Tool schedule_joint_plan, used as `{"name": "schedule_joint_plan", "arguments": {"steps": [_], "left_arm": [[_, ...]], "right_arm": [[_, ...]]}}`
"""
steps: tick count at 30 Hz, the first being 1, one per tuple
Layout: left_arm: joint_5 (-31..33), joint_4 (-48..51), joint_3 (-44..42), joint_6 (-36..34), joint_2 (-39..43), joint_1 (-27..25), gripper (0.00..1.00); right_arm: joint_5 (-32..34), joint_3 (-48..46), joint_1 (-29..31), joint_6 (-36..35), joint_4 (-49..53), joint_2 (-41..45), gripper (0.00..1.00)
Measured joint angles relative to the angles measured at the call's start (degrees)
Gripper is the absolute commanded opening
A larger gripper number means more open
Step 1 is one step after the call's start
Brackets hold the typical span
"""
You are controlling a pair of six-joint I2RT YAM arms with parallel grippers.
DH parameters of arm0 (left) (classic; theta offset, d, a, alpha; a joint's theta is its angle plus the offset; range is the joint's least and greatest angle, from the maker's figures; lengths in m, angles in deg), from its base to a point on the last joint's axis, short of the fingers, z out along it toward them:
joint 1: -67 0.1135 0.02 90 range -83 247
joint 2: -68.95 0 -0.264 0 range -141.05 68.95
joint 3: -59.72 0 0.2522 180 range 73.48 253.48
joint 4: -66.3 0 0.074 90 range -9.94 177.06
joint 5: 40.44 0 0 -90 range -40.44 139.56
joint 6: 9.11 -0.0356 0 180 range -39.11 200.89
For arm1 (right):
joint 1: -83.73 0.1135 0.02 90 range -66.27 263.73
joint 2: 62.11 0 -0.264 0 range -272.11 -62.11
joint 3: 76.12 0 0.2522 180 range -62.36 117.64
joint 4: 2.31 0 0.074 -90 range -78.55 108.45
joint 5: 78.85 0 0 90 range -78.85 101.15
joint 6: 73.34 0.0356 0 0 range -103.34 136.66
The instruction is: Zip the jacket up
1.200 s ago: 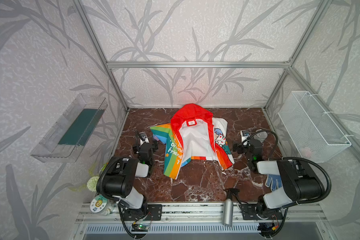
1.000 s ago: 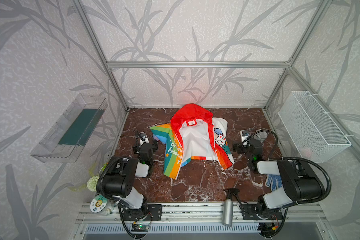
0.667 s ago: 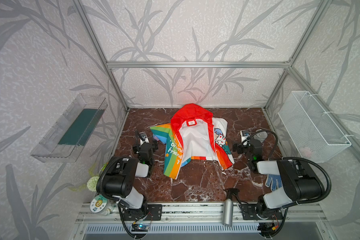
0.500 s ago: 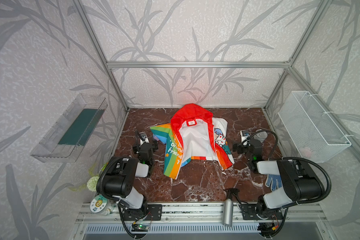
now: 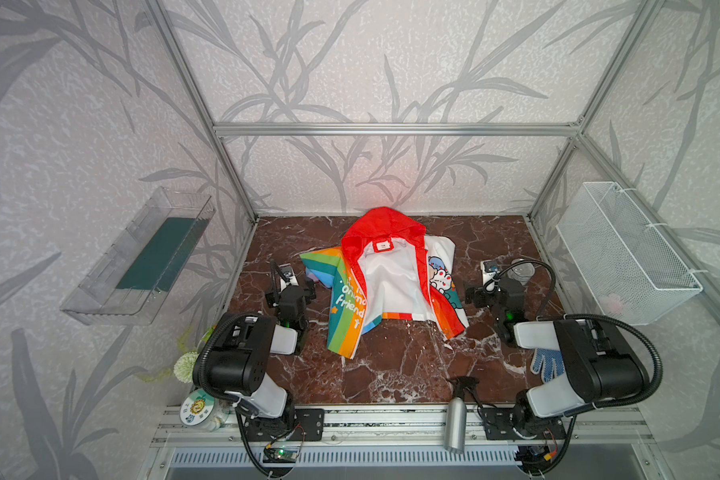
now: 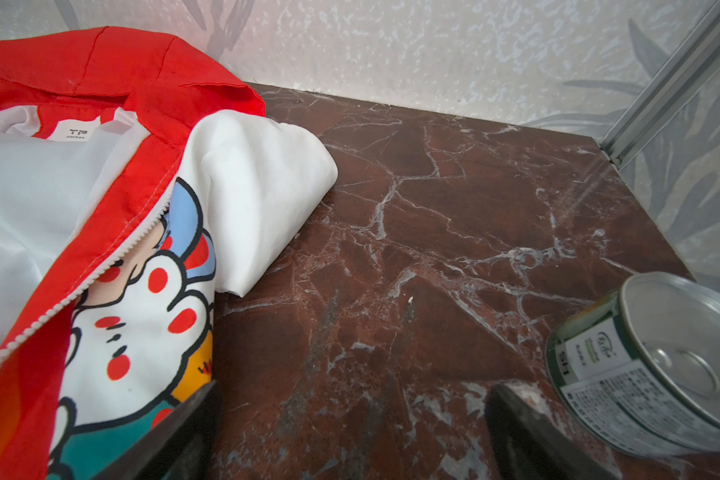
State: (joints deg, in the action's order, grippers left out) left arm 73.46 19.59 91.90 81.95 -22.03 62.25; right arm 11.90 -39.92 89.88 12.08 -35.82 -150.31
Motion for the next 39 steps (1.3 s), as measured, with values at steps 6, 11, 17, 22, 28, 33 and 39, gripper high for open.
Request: {"name": "schedule_joint_plan", "arguments": {"steps": [6,11,17,22,28,33,39], "left_arm": [[1.03,-1.05,-0.55,-0.07,0.61,-0.74,0.99],[3.74,0.50,-0.31,-0.66,1.46,-1.86,0.99],[4.63,20.37,7.89,-4.02,17.22,-4.66,0.99],[-3.87,43.71,19.78,0.90,27.12,-5.11,0.99],[-20.02,62.51,29.66,17.40,28.98,-12.09,0.87],[-32.15,64.19,30.08,31.95,21.03,-22.47,0.84],[-35.08,66.58,33.03,37.90,9.86,-34.42,0.78]], "right_arm": [[-1.70,0.00,-0.39,-0.33,-0.02,0.00,0.99],[-2.03,0.00,-0.90,0.04,-0.02,0.00,0.99],[-2.40,1.51,-0.46,0.15,11.08,7.93,0.99],[-0.81,15.56,1.40,7.21,37.70,24.22,0.99],[-4.57,23.39,4.85,22.56,61.35,32.26,0.99],[-10.01,12.70,7.96,34.14,67.10,32.59,0.99],[-11.56,8.46,7.93,40.17,70.07,32.50,0.99]]}}
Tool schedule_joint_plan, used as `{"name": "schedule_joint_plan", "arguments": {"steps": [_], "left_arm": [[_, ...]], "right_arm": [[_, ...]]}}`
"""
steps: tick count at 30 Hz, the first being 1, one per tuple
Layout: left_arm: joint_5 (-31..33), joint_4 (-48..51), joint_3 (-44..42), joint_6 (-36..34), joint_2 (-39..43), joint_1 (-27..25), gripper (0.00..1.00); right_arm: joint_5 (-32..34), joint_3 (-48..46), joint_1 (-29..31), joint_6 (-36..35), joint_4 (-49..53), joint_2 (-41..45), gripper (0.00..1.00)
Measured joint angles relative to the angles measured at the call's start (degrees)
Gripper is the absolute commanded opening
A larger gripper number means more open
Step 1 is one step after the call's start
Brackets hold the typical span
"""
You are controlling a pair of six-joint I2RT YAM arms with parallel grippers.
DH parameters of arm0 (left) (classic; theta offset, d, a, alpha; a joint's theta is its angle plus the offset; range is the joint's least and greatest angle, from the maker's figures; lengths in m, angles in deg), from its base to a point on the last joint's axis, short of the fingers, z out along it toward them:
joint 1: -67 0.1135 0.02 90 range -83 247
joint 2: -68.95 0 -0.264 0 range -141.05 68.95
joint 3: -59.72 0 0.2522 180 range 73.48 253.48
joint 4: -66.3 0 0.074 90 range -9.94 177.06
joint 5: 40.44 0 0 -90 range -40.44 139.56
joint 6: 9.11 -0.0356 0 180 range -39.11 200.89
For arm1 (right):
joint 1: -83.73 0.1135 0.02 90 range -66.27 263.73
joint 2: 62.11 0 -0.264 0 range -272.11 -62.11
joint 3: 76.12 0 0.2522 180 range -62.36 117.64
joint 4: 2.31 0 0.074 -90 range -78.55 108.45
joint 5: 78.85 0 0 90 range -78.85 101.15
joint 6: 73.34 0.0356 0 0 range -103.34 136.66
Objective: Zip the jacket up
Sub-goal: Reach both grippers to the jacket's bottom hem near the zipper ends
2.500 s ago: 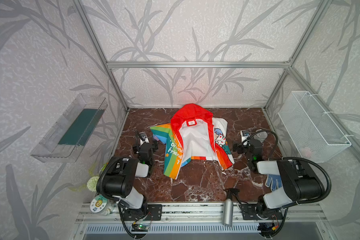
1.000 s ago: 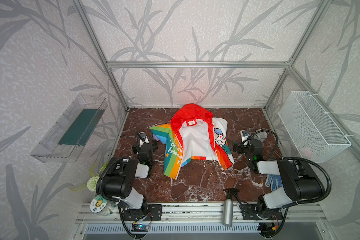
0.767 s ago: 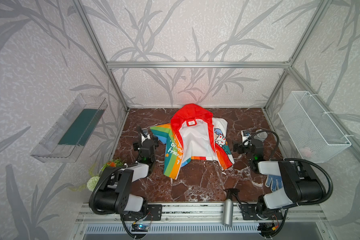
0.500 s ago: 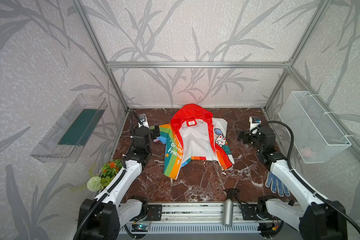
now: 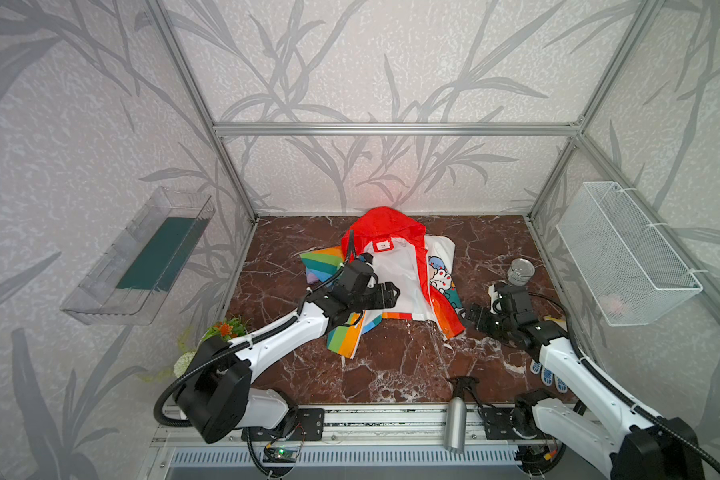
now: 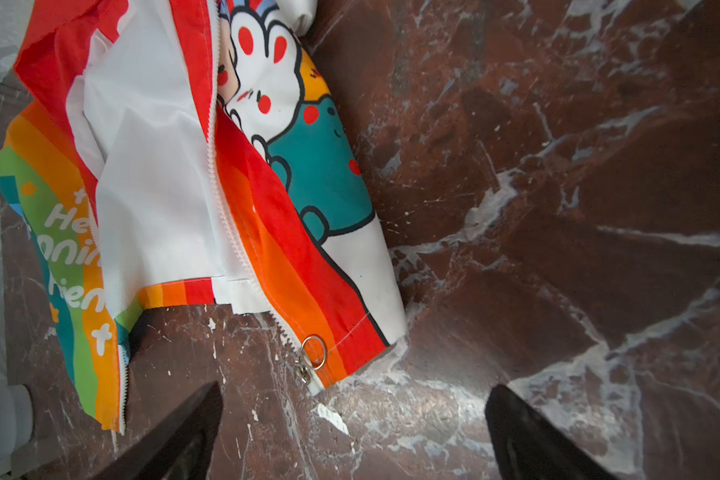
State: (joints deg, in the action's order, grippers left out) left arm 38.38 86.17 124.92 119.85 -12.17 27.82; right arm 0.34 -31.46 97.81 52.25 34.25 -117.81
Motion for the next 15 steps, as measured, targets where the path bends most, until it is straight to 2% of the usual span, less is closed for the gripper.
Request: {"name": "schedule_joint_plan", "arguments": {"steps": [6,15], "left_arm": [[-1.53,-1.03,6.45,3.89,-10.64,-5.29,0.62],[-6.16,-4.70,14.75,7.72,-24.59,-7.06,0.45]], "right_arm": [[0.26,0.66,-0.87,0.81,-0.98,-1.97,0.99],[-1.31,0.98,-4.11,-0.33,-2.84,-3.76,0.99]]}}
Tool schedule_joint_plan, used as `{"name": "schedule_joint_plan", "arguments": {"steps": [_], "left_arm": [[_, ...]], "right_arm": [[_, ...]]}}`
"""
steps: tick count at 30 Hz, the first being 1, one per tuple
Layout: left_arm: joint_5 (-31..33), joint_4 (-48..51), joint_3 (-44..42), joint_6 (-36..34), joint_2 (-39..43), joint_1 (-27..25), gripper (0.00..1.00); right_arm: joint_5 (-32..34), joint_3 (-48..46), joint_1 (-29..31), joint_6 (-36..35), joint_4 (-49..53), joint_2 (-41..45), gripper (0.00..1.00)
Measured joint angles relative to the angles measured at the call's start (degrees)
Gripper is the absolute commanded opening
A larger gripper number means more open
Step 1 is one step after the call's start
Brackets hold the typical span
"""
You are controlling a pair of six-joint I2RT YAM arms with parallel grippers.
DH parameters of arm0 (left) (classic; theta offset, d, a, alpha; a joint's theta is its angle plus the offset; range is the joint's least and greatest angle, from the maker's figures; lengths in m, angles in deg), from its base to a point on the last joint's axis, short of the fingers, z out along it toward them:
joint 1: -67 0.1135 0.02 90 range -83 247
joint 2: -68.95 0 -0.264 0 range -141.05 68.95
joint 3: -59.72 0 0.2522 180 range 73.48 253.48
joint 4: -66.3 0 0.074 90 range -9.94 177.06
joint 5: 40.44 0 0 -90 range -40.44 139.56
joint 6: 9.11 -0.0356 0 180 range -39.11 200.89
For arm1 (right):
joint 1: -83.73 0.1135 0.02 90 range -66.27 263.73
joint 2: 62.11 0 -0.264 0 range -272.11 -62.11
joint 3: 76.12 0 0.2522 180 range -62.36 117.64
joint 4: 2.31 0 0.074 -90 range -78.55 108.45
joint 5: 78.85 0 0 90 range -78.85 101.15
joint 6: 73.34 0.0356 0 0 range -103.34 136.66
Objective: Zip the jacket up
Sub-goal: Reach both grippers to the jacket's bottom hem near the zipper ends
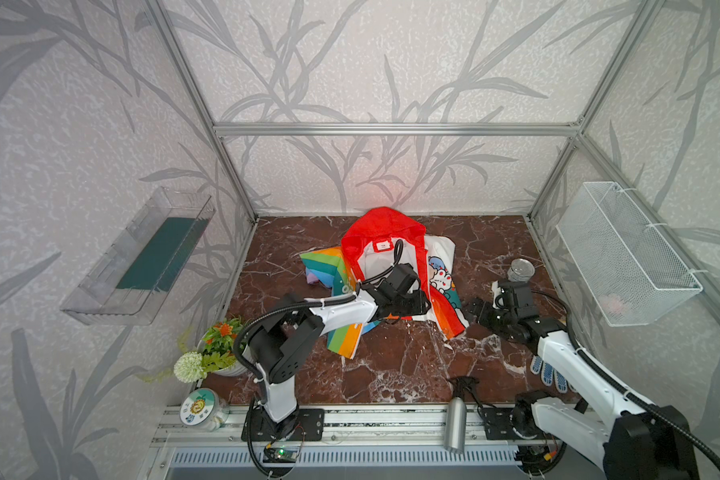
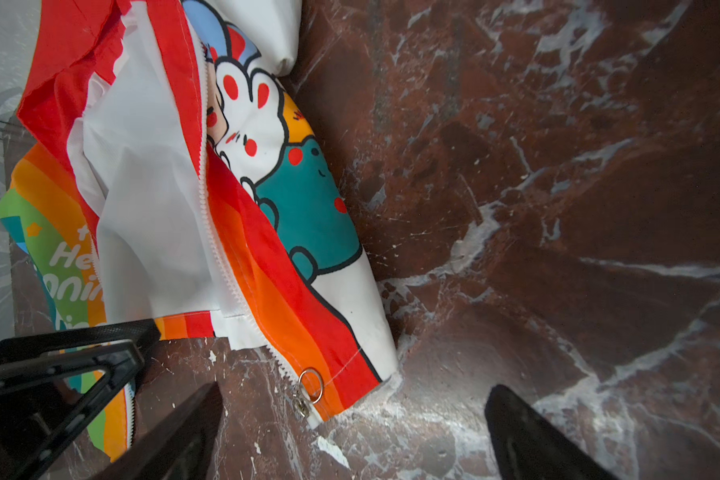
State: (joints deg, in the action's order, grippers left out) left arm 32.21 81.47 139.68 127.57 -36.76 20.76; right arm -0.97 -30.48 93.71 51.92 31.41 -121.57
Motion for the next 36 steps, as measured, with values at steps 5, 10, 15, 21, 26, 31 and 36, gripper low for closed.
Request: {"name": "schedule_joint_plan", "arguments": {"steps": [5,10,15,21,26,31,36], "left_arm": [[-1.09,-1.03,3.67,0.50,-3.45,-0.11,0.44],[-2.12,-1.66,5.68,0.55,-6.45,-0.15,0.44],[-2.14,-1.38,7.69,0.48,-9.25,-0.15,0.44],[-2.27,-1.42,9.25,0.63,-11.28,-0.22,0.43],[-2.29,-2.19,9.46,1.05,-13.38,-0.31,0.37],[-2.40,-2.97,9.49,1.60,-14.29,-0.33,0.17],[-2.29,-4.02,9.46,1.81,-13.22,-0.37,0.00]], "right_arm": [[-1.11,0.09,-1.36,-0.85,-0.11,0.39,0.99],[-2.19,0.09,-2.82,-1.20,-0.11,1.60,0.99],[-2.32,0.07,-4.46,-1.27,0.11,2.91,0.99],[-2.36,0.07,-5.51,-1.07,0.09,4.17,0.99],[-3.02,0.07,-5.60,-0.76,0.09,4.09,0.99],[-5.66,-0.31,-5.60,0.11,-0.39,4.11,0.99],[-13.42,-2.86,-5.60,2.99,-3.26,5.57,0.99]]}}
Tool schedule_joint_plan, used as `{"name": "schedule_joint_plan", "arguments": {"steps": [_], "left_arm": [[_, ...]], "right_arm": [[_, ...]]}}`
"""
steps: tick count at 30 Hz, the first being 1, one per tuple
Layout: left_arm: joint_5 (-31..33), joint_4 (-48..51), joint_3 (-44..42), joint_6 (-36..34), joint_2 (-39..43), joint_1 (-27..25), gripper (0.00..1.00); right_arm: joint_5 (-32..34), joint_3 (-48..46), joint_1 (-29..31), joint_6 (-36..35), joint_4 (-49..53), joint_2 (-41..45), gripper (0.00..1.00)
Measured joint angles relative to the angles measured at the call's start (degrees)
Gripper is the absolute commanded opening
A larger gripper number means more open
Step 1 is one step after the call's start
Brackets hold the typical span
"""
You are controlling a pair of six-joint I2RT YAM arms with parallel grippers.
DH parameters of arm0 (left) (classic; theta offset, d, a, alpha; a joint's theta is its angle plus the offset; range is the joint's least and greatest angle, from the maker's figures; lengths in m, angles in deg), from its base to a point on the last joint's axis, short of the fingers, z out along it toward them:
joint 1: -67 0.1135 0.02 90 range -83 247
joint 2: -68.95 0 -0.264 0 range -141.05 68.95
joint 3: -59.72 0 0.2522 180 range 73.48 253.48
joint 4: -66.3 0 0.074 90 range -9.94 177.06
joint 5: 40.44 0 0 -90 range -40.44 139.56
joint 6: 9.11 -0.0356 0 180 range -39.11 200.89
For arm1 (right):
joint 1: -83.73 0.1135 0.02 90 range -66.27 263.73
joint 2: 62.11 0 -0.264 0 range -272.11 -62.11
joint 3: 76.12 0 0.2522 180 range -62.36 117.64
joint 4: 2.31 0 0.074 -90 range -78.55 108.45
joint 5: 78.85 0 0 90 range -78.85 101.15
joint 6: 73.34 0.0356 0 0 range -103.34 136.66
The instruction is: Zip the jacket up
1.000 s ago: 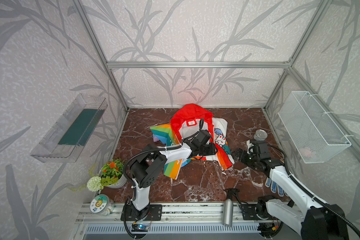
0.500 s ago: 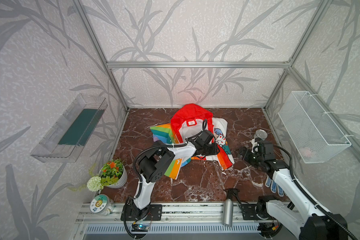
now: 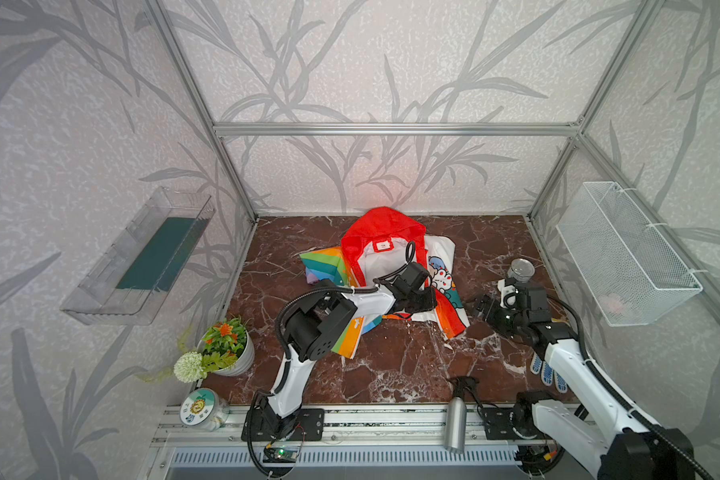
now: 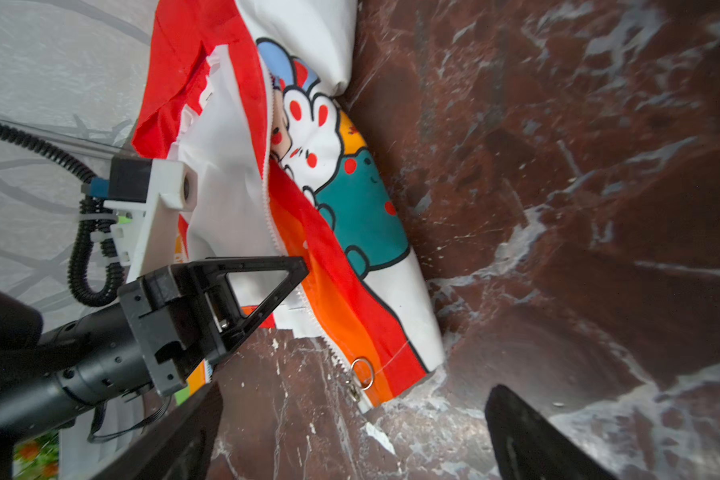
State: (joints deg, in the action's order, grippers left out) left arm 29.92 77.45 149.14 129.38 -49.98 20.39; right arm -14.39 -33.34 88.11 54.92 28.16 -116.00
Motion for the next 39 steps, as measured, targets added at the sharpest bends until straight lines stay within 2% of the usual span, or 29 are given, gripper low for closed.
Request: {"name": "schedule_joint_plan", "arguments": {"steps": [4,7,12,16,26,39], "left_arm": [[0.28,0.87,0.00,-0.07,3.93,0.00,0.00],[0.09,1.42,0.00,-0.04,7.96,0.02,0.00],[-1.42,2.27,1.03,0.66,10.80,0.11,0.00],[-2.38,3.32,1.18,2.14,10.84,0.13,0.00],[-2.84,7.43,6.49,3.43,11.87,0.24,0.00],[-2.91,10.82,8.66,5.01,17.59,0.28,0.00]], "right_arm": [[-6.49,-7.04,0.02,7.61,-7.52,5.40,0.99],[-8.98,-13.51,0.70,15.12,-14.23,10.97,0.99],[-7.78,-18.25,6.05,23.37,-21.42,17.68,0.99],[-4.74,-21.27,11.08,27.76,-29.03,19.04,0.99],[2.89,-22.45,21.00,30.03,-41.57,9.90,0.99],[10.73,-19.98,30.12,27.43,-65.61,-10.86,0.99]]}}
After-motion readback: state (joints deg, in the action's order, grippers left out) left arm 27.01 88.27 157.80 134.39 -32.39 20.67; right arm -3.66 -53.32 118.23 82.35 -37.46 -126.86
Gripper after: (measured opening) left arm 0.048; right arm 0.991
